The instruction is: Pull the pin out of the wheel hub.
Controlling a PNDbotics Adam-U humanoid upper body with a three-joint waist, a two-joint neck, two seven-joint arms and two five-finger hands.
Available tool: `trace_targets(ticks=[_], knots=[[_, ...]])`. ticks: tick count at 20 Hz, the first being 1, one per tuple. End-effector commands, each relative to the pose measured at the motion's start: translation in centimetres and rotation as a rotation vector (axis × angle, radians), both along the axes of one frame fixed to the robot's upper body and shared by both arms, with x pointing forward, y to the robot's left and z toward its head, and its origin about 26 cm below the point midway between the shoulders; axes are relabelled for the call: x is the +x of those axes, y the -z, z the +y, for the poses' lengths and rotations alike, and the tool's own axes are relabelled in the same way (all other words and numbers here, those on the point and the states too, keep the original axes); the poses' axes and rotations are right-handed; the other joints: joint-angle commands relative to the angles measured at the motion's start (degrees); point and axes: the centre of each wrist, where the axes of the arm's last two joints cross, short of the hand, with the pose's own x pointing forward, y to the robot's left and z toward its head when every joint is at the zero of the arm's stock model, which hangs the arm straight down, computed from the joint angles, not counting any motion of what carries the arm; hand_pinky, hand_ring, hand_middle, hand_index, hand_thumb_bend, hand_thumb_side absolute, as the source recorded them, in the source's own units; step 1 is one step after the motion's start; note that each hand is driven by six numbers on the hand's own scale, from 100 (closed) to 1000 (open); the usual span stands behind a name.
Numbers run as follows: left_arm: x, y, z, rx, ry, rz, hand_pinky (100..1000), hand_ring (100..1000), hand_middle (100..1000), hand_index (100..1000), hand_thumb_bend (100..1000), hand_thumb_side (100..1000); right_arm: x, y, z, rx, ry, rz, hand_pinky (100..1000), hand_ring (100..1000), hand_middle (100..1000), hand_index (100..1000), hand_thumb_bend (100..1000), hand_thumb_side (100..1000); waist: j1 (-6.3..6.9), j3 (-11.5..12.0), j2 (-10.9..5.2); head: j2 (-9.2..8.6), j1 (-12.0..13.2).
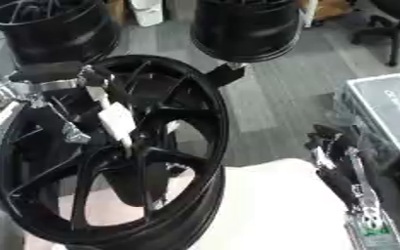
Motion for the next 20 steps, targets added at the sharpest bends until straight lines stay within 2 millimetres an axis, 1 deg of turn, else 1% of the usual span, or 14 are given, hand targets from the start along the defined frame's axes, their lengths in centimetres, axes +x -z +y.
trace_targets(ticks=[1, 2, 4, 5, 7, 8, 9, 10, 11, 13, 15, 17, 20], knots=[[0.3, -1.0, 0.2, 0.302, 0.302, -0.099, 729, 630, 684, 797, 397, 202, 0.3, -0.8, -0.2, -0.007, -0.005, -0.025, 769, 651, 666, 801, 100, 513, -0.14, -0.13, -0.43, -0.82, 0.21], [0.4, -0.9, 0.2, 0.303, 0.304, -0.099, 728, 624, 673, 788, 388, 196, 0.4, -0.8, -0.2, -0.006, -0.006, -0.025, 769, 651, 666, 801, 100, 514, -0.1, -0.19, -0.43, -0.81, 0.21], [0.4, -0.7, 0.2, 0.306, 0.307, -0.098, 722, 593, 615, 743, 357, 173, 0.4, -0.8, -0.2, -0.005, -0.007, -0.026, 769, 651, 666, 801, 100, 514, -0.04, -0.3, -0.46, -0.81, 0.17], [0.4, -0.7, 0.2, 0.307, 0.309, -0.099, 720, 584, 601, 730, 347, 166, 0.4, -0.8, -0.2, -0.005, -0.008, -0.026, 769, 651, 666, 801, 100, 514, -0.01, -0.33, -0.48, -0.82, 0.16], [0.4, -0.8, 0.2, 0.3, 0.312, -0.1, 708, 541, 541, 675, 313, 135, 0.4, -0.8, -0.2, -0.004, -0.007, -0.027, 769, 651, 666, 801, 100, 515, 0.02, -0.35, -0.54, -0.85, 0.14], [0.4, -0.8, 0.2, 0.294, 0.312, -0.1, 705, 530, 525, 659, 304, 128, 0.4, -0.8, -0.2, -0.003, -0.006, -0.027, 769, 651, 666, 801, 100, 515, 0.03, -0.34, -0.56, -0.87, 0.12], [0.4, -0.9, 0.2, 0.286, 0.312, -0.099, 695, 505, 490, 622, 277, 109, 0.5, -0.8, -0.2, -0.003, -0.006, -0.027, 769, 650, 666, 801, 100, 515, 0.02, -0.34, -0.59, -0.88, 0.11], [0.4, -1.0, 0.2, 0.278, 0.311, -0.097, 694, 502, 486, 617, 274, 107, 0.5, -0.8, -0.2, -0.003, -0.006, -0.027, 769, 650, 666, 801, 100, 515, 0.02, -0.34, -0.6, -0.89, 0.1], [0.4, -1.1, 0.2, 0.268, 0.31, -0.094, 680, 475, 450, 577, 246, 100, 0.4, -0.8, -0.2, -0.003, -0.006, -0.027, 769, 650, 666, 801, 100, 514, 0.01, -0.34, -0.61, -0.89, 0.09], [0.4, -1.3, 0.3, 0.241, 0.309, -0.085, 665, 444, 406, 537, 211, 100, 0.4, -0.8, -0.2, -0.002, -0.004, -0.027, 769, 650, 666, 801, 100, 514, -0.03, -0.32, -0.61, -0.92, 0.05], [0.3, -1.5, 0.4, 0.212, 0.308, -0.073, 654, 419, 379, 513, 188, 100, 0.4, -0.8, -0.3, -0.002, -0.002, -0.027, 769, 650, 666, 801, 100, 514, -0.06, -0.31, -0.6, -0.89, 0.02], [0.2, -1.9, 0.4, 0.19, 0.307, -0.061, 651, 413, 372, 508, 180, 100, 0.4, -0.8, -0.3, -0.002, 0.0, -0.027, 769, 650, 666, 801, 100, 514, -0.07, -0.3, -0.61, -0.91, 0.08], [-0.1, -3.0, 0.6, 0.149, 0.307, -0.05, 642, 396, 357, 496, 151, 100, 0.4, -0.7, -0.4, 0.0, 0.006, -0.024, 769, 649, 665, 801, 100, 515, -0.09, -0.22, -0.66, -0.9, 0.04]])
